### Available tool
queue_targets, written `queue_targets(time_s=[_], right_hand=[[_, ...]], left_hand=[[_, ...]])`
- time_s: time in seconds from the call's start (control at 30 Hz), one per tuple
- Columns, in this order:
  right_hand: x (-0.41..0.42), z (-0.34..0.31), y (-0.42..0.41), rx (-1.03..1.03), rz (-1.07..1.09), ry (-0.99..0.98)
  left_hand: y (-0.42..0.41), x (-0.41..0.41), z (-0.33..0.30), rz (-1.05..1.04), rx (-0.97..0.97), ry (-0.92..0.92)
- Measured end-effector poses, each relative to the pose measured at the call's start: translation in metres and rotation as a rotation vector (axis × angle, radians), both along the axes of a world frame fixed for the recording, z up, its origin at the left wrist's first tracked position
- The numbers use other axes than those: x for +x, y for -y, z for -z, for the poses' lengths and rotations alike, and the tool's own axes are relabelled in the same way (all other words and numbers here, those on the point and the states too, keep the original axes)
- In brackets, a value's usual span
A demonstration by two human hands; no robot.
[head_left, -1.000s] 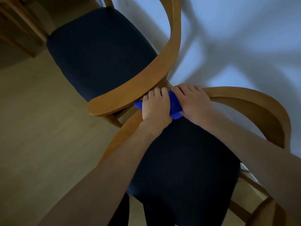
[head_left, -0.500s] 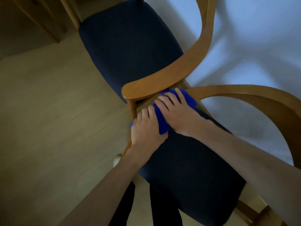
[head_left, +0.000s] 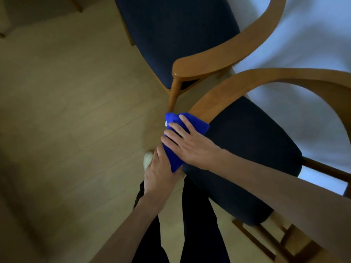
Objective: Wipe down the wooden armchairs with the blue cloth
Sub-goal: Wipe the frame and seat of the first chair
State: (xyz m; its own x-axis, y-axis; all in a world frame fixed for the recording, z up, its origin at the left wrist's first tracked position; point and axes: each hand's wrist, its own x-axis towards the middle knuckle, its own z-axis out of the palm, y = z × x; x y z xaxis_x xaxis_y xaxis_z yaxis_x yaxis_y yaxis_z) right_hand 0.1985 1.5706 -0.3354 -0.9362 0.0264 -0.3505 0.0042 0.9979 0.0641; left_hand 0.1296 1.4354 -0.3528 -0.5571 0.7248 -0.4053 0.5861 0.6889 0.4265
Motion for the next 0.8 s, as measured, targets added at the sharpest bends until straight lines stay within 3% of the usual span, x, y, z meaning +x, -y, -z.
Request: queue_targets(time_s=[0.13,0.3,0.47,0.57,0.8], right_hand=[[-0.001,0.003,0.003,-0.031,-0.013,0.003],[0.003,0.007,-0.009,-0.129,-0.03,-0.054],[0.008,0.009,-0.035,-0.217,-0.033,-0.139],[0.017,0.007,-0.066,-0.232,0.012,-0.174],[0.041,0.002,-0.139,-0.195,0.139,-0.19]], left_hand=[[0.003,-0.012,-0.005,0.015,-0.133,0.085],[-0.005,-0.028,-0.012,0.133,-0.303,0.031],[-0.029,-0.009,-0.026,0.06,-0.197,0.012],[-0.064,0.005,-0.02,0.044,-0.118,-0.1],[-0.154,0.019,-0.005,0.198,-0.116,-0.345]])
